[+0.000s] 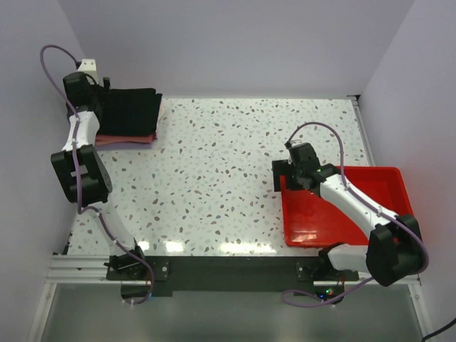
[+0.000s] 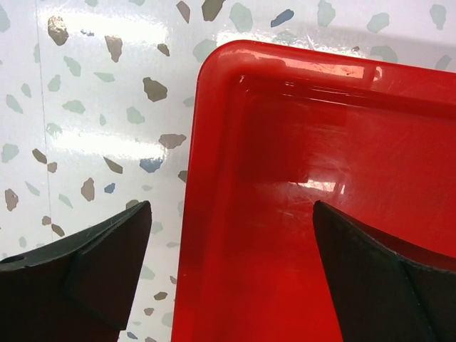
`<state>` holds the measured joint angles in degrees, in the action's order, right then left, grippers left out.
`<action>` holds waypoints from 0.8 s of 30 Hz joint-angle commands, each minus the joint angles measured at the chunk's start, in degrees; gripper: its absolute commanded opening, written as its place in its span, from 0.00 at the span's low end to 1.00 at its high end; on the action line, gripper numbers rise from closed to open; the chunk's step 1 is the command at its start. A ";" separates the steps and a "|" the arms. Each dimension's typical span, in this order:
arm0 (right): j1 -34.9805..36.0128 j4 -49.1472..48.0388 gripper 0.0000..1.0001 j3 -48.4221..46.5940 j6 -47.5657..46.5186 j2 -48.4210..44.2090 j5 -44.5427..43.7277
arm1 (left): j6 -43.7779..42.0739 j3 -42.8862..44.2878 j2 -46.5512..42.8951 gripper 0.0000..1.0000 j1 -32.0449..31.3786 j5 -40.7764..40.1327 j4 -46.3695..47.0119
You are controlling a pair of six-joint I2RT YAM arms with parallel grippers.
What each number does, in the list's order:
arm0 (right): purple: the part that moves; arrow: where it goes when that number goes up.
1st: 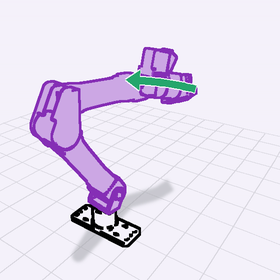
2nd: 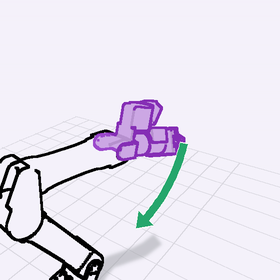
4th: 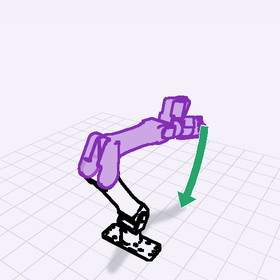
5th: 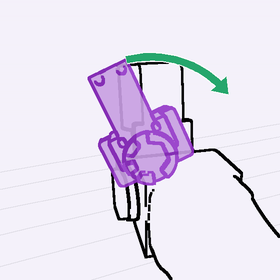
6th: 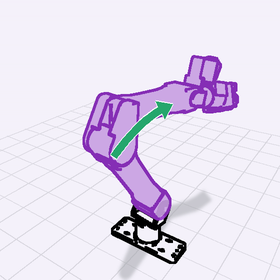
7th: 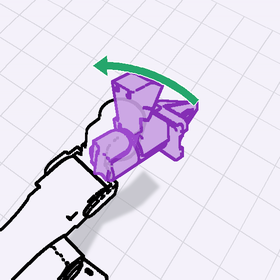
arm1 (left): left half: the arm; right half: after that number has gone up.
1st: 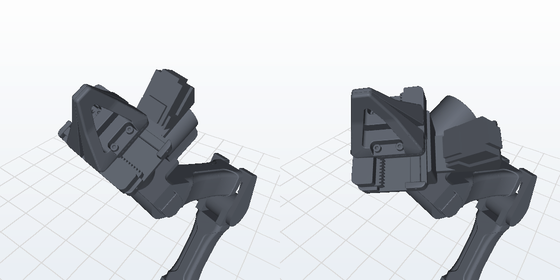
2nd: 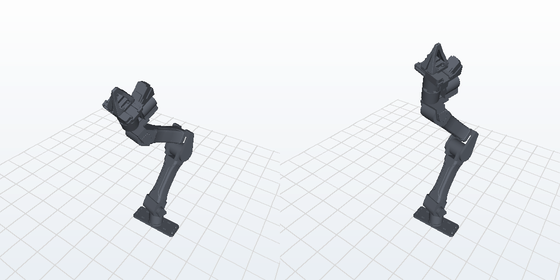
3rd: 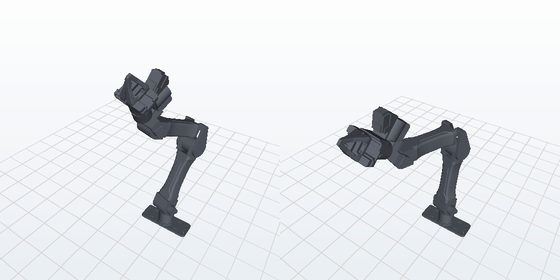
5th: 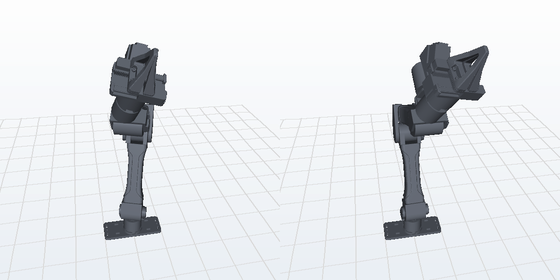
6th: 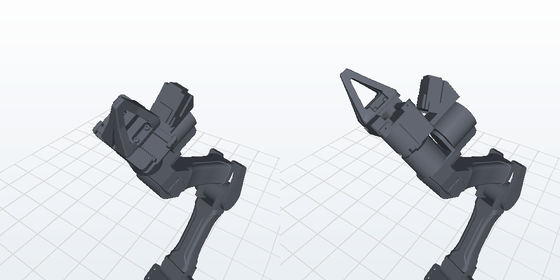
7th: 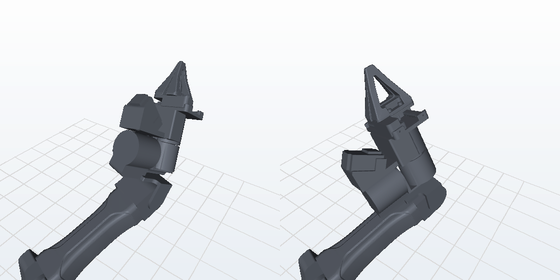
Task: Fold and stack the t-shirts
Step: Neatly place the folded tshirt to the corner, then reset both grippers
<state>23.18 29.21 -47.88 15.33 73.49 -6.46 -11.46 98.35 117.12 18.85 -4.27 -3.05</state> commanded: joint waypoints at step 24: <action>-0.06 -2.40 0.99 -0.29 0.66 -13.99 10.32 | 38.71 -23.36 -41.78 1.00 -25.52 -6.52 -12.58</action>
<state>23.20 28.64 -47.88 15.57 61.47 1.87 23.29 77.47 81.76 -1.61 -4.64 -11.86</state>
